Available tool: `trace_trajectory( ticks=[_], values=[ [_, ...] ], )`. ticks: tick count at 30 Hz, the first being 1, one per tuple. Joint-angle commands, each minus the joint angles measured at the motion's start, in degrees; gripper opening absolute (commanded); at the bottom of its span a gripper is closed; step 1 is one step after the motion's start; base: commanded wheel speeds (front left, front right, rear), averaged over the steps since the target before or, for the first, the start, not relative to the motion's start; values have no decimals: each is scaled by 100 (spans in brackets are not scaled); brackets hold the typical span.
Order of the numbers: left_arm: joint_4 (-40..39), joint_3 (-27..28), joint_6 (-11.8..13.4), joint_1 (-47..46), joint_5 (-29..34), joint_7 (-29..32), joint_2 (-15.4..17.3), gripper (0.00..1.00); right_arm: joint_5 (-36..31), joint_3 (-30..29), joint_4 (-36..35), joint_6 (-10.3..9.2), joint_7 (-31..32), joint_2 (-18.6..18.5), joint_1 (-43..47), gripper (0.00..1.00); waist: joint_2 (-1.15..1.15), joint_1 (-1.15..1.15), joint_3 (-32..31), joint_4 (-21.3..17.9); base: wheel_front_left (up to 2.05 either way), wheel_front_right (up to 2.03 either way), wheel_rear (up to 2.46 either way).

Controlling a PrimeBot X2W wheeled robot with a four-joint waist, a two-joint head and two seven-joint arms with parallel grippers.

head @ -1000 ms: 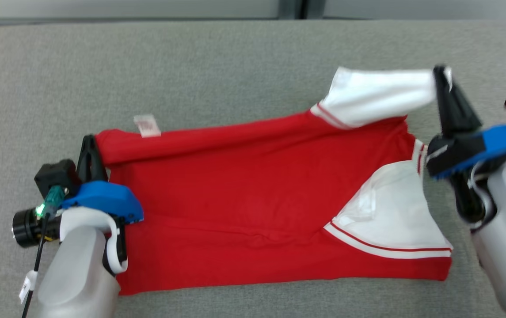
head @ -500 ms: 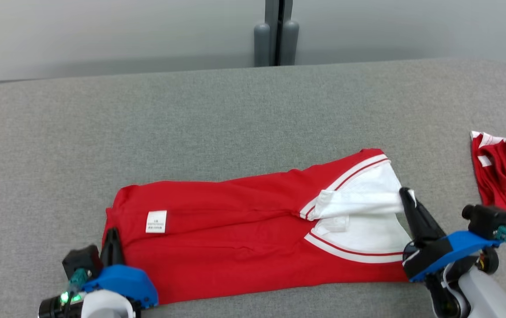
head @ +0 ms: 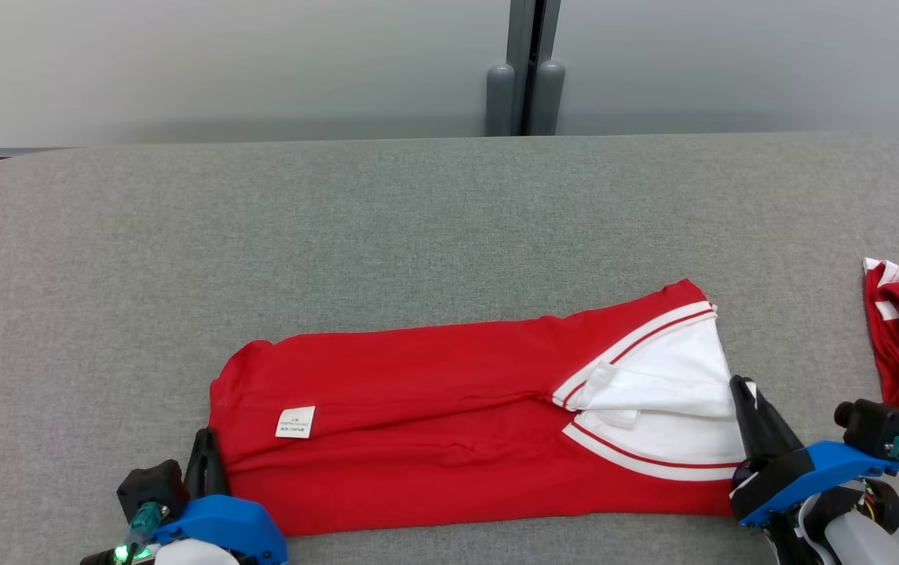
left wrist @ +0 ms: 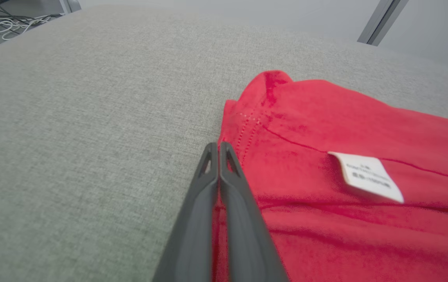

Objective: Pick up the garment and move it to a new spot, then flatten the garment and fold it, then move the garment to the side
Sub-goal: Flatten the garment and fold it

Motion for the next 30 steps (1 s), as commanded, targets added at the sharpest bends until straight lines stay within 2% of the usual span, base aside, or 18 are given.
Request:
trace_trajectory(
  ticks=[1, 7, 19, 23, 24, 25, 26, 30],
  values=[
    [-104, 79, 51, 69, 59, -14, 1, 100, -62, -106, 19, 1, -29, 24, 97, 100, 1, 0, -12, 14, 0, 0, 0],
    [-539, 154, 121, 215, 178, -14, -13, 100, -275, -340, 163, 2, -28, 120, 66, 100, 1, 0, -63, 108, 0, 0, 0],
    [-787, -238, 205, 238, -17, -14, -11, 100, -806, -427, 1246, 1, -23, 211, -409, 100, 1, 0, 4, 529, 0, 0, 0],
    [-846, -232, 226, 267, -79, -14, -13, 100, -838, -246, 1642, 2, 78, 436, -487, 100, 1, 0, 22, 594, 0, 0, 0],
    [-855, -225, 230, 270, -70, -14, -13, 100, -800, -172, 1680, 10, 141, 493, -488, 59, 1, 0, 23, 598, 0, 0, 0],
    [-860, -215, 225, 274, -61, -14, -13, 100, -767, -87, 1698, 10, 175, 541, -480, 33, 1, 0, 18, 594, 0, 0, 0],
    [-866, -210, 226, 284, -54, -14, -13, 100, -706, -13, 1683, 15, 191, 574, -477, 0, 1, 0, 12, 585, 0, 0, 0],
    [-885, -286, 195, 288, -92, -14, -14, 100, -533, 41, 1546, 6, 64, 413, -552, 0, 1, 0, -42, 457, 0, 0, 0]
  ],
)
